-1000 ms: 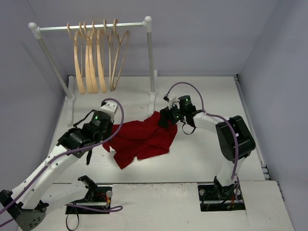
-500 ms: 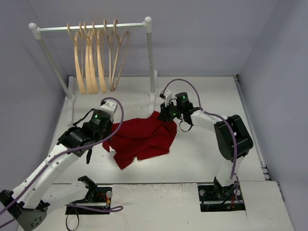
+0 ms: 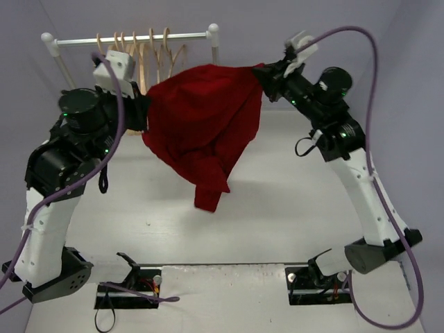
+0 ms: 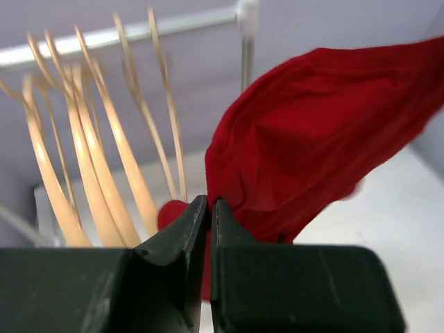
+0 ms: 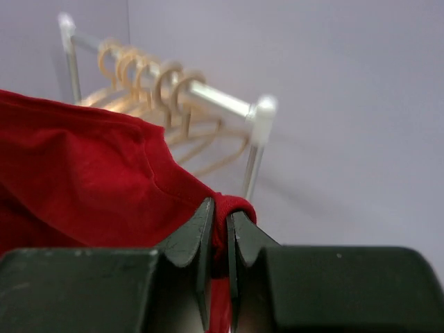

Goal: Place the t-shirt on the hanger

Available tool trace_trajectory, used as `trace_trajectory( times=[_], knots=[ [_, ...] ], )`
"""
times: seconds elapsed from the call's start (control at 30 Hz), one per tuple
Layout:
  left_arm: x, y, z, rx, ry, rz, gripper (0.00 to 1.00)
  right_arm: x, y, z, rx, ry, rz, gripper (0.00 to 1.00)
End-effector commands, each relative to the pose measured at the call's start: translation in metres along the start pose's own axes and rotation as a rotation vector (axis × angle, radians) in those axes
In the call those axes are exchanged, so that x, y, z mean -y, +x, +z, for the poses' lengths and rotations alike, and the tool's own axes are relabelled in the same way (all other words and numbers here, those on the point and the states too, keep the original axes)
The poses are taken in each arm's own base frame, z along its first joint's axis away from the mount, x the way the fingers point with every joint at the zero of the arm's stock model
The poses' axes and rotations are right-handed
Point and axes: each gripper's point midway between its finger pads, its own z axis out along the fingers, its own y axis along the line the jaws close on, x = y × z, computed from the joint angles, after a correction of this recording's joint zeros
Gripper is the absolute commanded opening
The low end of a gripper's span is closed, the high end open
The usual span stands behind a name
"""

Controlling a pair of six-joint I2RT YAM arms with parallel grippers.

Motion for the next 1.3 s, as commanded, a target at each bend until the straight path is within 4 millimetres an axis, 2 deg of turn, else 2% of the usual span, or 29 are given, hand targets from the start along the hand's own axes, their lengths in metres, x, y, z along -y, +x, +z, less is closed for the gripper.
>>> trace_trajectory(
  times=[0.0,0.07,0.13,0.2,0.3,0.33,0.37,0.4,0.43,0.47,0.53,0.57,0.6,0.67,0.7,0.77,0.83,0.9,0.97,1.0,1.03,1.13,1.17,1.2,1.23,1.27],
  knots=[
    [0.003,-0.071,-0.011,0.193,0.047,0.049,0.0,0.009,-0.06,-0.006,0.122,0.035,-0.078,0.0],
    [0.003,-0.095,-0.017,0.261,0.057,0.066,0.0,0.011,-0.082,-0.01,0.167,0.042,-0.111,0.0],
    [0.007,-0.101,-0.017,0.279,0.075,0.066,0.0,0.01,-0.088,-0.01,0.18,0.036,-0.119,0.0],
    [0.011,-0.091,-0.012,0.251,0.094,0.071,0.0,0.004,-0.072,-0.011,0.148,0.01,-0.12,0.0],
    [0.017,-0.052,0.004,0.153,0.108,0.087,0.0,-0.006,-0.035,-0.014,0.075,-0.027,-0.11,0.0],
    [0.019,-0.04,0.011,0.139,0.11,0.086,0.0,-0.007,-0.02,-0.019,0.045,-0.022,-0.108,0.0],
    [0.02,-0.013,0.018,0.101,0.11,0.093,0.0,-0.008,0.023,-0.02,-0.043,-0.007,-0.086,0.0],
    [0.018,-0.005,0.011,0.104,0.108,0.081,0.0,-0.012,0.067,-0.02,-0.129,-0.013,-0.063,0.0],
    [0.022,0.038,0.032,0.027,0.099,0.073,0.0,-0.013,0.086,-0.025,-0.164,-0.006,-0.052,0.0],
    [0.016,0.051,0.031,0.016,0.071,0.063,0.0,-0.014,0.104,-0.026,-0.191,0.001,-0.033,0.0],
    [0.015,0.088,0.041,-0.051,0.051,0.045,0.0,-0.016,0.161,-0.035,-0.295,0.027,0.002,0.0],
    [0.015,0.109,0.047,-0.099,0.044,0.044,0.0,-0.017,0.18,-0.037,-0.327,0.034,0.014,0.0],
    [0.015,0.127,0.052,-0.141,0.038,0.048,0.0,-0.017,0.189,-0.038,-0.341,0.039,0.02,0.0],
    [0.015,0.151,0.062,-0.202,0.023,0.046,0.0,-0.014,0.207,-0.037,-0.371,0.058,0.017,0.0],
    [0.014,0.154,0.069,-0.217,0.014,0.044,0.0,-0.01,0.211,-0.035,-0.382,0.076,0.011,0.0],
    [0.009,0.151,0.078,-0.226,-0.004,0.031,0.0,0.0,0.211,-0.029,-0.386,0.112,-0.01,0.0],
    [-0.002,0.139,0.091,-0.221,-0.04,0.011,0.0,0.015,0.207,-0.017,-0.387,0.168,-0.043,0.0],
    [-0.01,0.126,0.101,-0.203,-0.061,-0.011,0.0,0.026,0.19,-0.01,-0.355,0.215,-0.056,0.0],
    [-0.011,0.116,0.096,-0.173,-0.058,-0.032,0.0,0.021,0.185,-0.01,-0.337,0.199,-0.039,0.0],
    [-0.009,0.121,0.098,-0.18,-0.051,-0.038,0.0,0.018,0.18,-0.011,-0.322,0.186,-0.036,0.0],
    [-0.006,0.13,0.092,-0.176,-0.034,-0.056,0.0,0.009,0.185,-0.019,-0.328,0.166,-0.023,0.0],
    [-0.005,0.162,0.065,-0.165,-0.024,-0.13,0.0,-0.018,0.22,-0.046,-0.389,0.111,0.032,0.01],
    [-0.005,0.194,0.061,-0.214,-0.032,-0.162,0.0,-0.032,0.24,-0.059,-0.426,0.081,0.059,0.03],
    [-0.005,0.201,0.049,-0.204,-0.029,-0.192,0.0,-0.043,0.251,-0.065,-0.444,0.066,0.098,0.06],
    [-0.003,0.201,0.049,-0.2,-0.03,-0.226,0.0,-0.054,0.265,-0.075,-0.473,0.045,0.105,0.06],
    [0.002,0.237,0.038,-0.257,-0.022,-0.278,0.0,-0.069,0.289,-0.091,-0.519,0.038,0.167,0.12]
  ],
)
